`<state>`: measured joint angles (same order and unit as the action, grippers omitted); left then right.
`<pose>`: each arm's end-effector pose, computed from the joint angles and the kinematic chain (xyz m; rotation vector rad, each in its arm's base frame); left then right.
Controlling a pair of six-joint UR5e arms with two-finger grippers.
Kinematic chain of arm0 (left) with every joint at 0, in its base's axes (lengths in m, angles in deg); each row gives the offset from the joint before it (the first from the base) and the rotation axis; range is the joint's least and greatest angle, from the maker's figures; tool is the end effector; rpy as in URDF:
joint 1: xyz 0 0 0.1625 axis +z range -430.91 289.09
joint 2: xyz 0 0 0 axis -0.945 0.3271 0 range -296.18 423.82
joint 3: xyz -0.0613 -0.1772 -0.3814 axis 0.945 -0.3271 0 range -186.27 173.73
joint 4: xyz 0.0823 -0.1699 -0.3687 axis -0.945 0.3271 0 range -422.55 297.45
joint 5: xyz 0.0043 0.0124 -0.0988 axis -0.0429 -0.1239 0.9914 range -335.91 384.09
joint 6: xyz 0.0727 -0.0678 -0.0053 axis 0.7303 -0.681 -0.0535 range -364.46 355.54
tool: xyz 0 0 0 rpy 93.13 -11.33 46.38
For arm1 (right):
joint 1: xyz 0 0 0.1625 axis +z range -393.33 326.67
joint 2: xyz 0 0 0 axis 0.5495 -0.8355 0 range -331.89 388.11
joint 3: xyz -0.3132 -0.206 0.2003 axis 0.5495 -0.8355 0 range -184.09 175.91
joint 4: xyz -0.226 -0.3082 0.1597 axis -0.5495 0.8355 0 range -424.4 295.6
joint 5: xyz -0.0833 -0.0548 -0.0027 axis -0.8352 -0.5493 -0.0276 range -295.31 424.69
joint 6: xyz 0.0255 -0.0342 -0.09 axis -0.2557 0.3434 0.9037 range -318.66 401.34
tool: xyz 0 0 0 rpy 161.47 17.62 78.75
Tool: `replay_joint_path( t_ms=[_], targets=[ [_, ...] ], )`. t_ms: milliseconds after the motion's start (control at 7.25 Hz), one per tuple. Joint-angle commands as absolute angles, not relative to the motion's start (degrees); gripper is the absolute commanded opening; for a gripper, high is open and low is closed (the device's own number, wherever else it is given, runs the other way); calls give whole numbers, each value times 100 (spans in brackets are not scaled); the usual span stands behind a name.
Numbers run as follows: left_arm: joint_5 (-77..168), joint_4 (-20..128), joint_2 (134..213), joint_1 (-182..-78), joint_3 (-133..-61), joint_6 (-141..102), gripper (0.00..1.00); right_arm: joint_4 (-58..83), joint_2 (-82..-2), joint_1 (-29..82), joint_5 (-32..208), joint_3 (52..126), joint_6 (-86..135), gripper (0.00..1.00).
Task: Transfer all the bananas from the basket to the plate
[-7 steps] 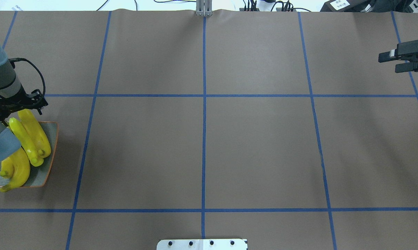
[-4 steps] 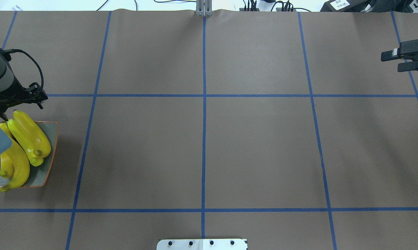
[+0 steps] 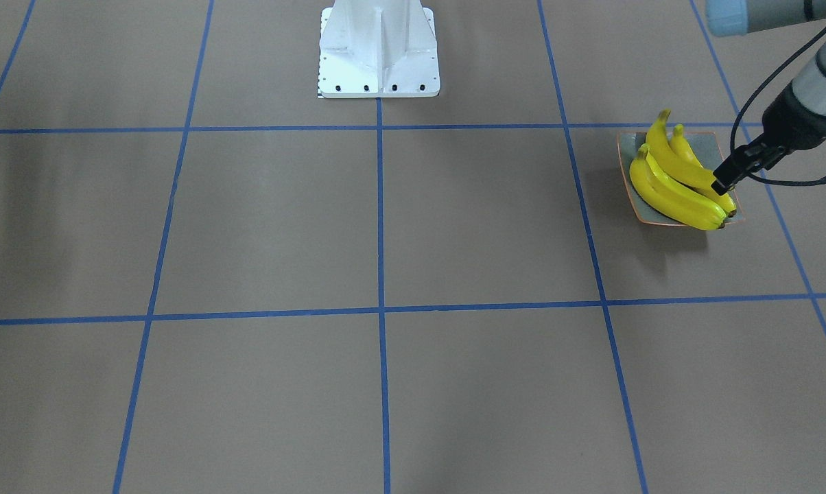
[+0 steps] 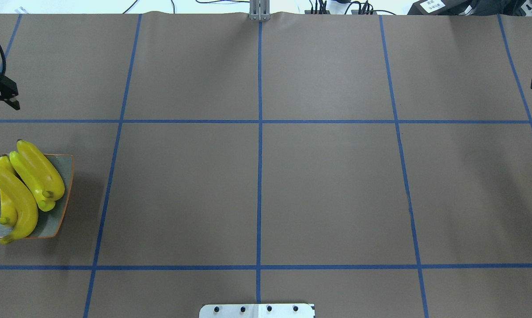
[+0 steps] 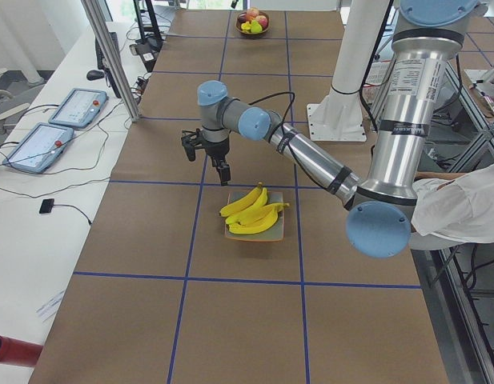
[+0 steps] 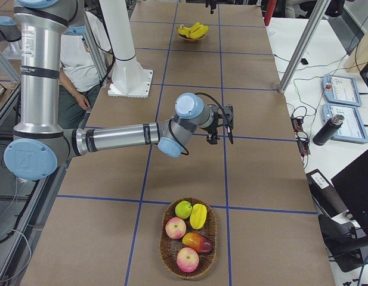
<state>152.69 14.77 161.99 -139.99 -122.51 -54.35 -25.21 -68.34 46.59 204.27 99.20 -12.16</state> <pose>0.1138 -0.4974 0.3969 -0.0886 0.7573 -0.3533 -0.0220 -0.4527 0.4885 0.3812 -1.1585 0.2270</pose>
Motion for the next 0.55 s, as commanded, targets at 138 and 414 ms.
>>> replay_joint_path(
  t_ms=[138, 414],
  targets=[
    [15645, 1497, 15849, -14911, -12316, -2826, 100, -1066, -7058, 4848, 19989, 9900, 478, 100],
    [15777, 1515, 15638, -15228, -12168, -1797, 100, 443, -7006, 5479, 19934, 9935, 2445, 100]
  ],
)
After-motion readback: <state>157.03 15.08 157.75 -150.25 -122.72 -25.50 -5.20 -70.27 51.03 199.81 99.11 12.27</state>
